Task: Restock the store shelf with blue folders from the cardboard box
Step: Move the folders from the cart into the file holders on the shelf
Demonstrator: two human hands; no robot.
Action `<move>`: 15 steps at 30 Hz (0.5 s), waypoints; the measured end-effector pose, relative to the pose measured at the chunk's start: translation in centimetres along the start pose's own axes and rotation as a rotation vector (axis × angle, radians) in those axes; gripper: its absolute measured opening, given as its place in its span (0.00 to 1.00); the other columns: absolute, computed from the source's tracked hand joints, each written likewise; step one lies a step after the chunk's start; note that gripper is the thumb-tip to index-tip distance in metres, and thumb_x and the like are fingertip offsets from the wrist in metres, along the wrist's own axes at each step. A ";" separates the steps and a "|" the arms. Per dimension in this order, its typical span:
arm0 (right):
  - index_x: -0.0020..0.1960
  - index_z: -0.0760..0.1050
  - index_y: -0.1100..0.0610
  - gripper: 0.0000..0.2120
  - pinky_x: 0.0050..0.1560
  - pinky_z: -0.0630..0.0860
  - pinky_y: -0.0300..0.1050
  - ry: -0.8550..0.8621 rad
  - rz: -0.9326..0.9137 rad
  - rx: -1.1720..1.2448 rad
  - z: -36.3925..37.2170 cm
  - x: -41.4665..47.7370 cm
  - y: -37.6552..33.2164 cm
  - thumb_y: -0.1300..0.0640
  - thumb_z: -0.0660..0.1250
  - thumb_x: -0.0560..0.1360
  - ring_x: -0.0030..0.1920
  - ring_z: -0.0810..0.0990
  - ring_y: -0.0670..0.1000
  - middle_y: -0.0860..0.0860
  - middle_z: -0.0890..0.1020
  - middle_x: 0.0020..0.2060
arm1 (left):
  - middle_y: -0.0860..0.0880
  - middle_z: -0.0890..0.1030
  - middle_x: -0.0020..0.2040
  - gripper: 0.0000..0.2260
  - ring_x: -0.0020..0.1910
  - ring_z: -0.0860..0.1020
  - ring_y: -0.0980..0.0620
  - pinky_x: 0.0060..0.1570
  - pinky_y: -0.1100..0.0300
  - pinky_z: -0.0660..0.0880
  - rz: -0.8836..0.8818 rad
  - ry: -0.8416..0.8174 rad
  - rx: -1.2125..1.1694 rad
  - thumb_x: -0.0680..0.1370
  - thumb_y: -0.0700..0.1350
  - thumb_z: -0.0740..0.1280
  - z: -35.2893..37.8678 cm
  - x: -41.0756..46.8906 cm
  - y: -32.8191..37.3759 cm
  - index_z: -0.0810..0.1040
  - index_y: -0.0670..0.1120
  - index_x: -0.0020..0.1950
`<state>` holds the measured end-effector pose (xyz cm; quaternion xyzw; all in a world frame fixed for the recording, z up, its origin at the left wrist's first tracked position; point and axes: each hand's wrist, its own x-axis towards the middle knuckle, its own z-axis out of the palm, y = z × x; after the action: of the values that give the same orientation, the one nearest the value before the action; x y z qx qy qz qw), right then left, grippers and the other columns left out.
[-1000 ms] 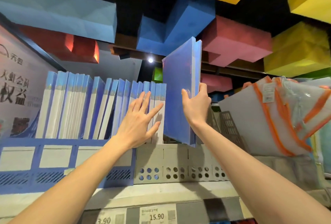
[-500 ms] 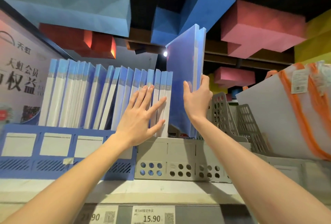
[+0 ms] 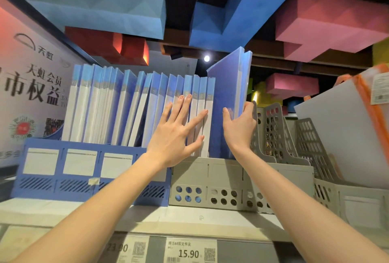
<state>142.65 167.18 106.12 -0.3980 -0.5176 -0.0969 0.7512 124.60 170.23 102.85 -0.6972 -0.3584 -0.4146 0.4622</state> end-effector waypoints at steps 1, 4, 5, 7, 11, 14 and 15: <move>0.60 0.67 0.57 0.14 0.34 0.65 0.30 -0.030 0.024 -0.004 -0.1 -0.1 0.1 0.52 0.67 0.80 0.39 0.70 0.38 0.47 0.73 0.47 | 0.42 0.43 0.83 0.30 0.82 0.40 0.44 0.80 0.42 0.46 -0.001 -0.001 0.003 0.83 0.64 0.52 0.0 0.0 0.0 0.50 0.58 0.83; 0.57 0.66 0.56 0.13 0.35 0.66 0.29 -0.112 0.075 0.001 -0.5 -0.8 0.8 0.50 0.65 0.81 0.41 0.72 0.40 0.47 0.73 0.47 | 0.43 0.43 0.83 0.30 0.82 0.40 0.44 0.80 0.42 0.46 -0.004 -0.002 -0.005 0.82 0.64 0.52 0.0 -0.1 0.0 0.51 0.58 0.83; 0.57 0.65 0.55 0.12 0.38 0.67 0.31 -0.135 0.092 0.013 -0.6 -1.1 1.1 0.48 0.64 0.82 0.43 0.73 0.43 0.48 0.74 0.47 | 0.43 0.43 0.83 0.30 0.82 0.40 0.44 0.80 0.42 0.46 -0.006 -0.003 -0.004 0.82 0.64 0.52 0.1 -0.1 0.0 0.51 0.58 0.83; 0.57 0.64 0.54 0.12 0.47 0.68 0.41 -0.172 0.122 0.037 -0.8 -1.2 1.4 0.46 0.62 0.82 0.50 0.74 0.50 0.50 0.75 0.51 | 0.43 0.43 0.83 0.30 0.82 0.40 0.44 0.80 0.42 0.45 -0.004 0.000 -0.001 0.83 0.64 0.53 0.1 -0.1 0.1 0.51 0.58 0.83; 0.65 0.63 0.55 0.20 0.52 0.67 0.45 -0.364 0.143 0.012 -1.4 -0.9 0.7 0.42 0.58 0.83 0.60 0.75 0.55 0.55 0.76 0.60 | 0.43 0.44 0.83 0.30 0.82 0.41 0.44 0.79 0.42 0.46 0.004 0.017 -0.012 0.83 0.63 0.54 0.1 -0.1 0.0 0.52 0.58 0.83; 0.75 0.56 0.56 0.31 0.60 0.67 0.49 -0.597 0.167 -0.044 -1.8 -1.5 0.8 0.36 0.55 0.81 0.71 0.70 0.58 0.57 0.69 0.73 | 0.43 0.43 0.83 0.30 0.82 0.41 0.44 0.79 0.41 0.46 0.000 0.009 -0.009 0.83 0.64 0.54 0.1 -0.1 0.0 0.50 0.58 0.83; 0.74 0.56 0.56 0.32 0.60 0.67 0.49 -0.650 0.146 -0.080 -1.7 -1.7 1.1 0.35 0.54 0.81 0.71 0.70 0.58 0.58 0.68 0.73 | 0.43 0.43 0.83 0.30 0.82 0.40 0.44 0.79 0.41 0.46 -0.001 0.008 -0.010 0.83 0.64 0.54 0.1 -0.1 0.0 0.50 0.58 0.83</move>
<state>143.70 166.23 103.87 -0.4733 -0.6961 0.0690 0.5354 124.61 170.26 102.70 -0.6975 -0.3548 -0.4196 0.4599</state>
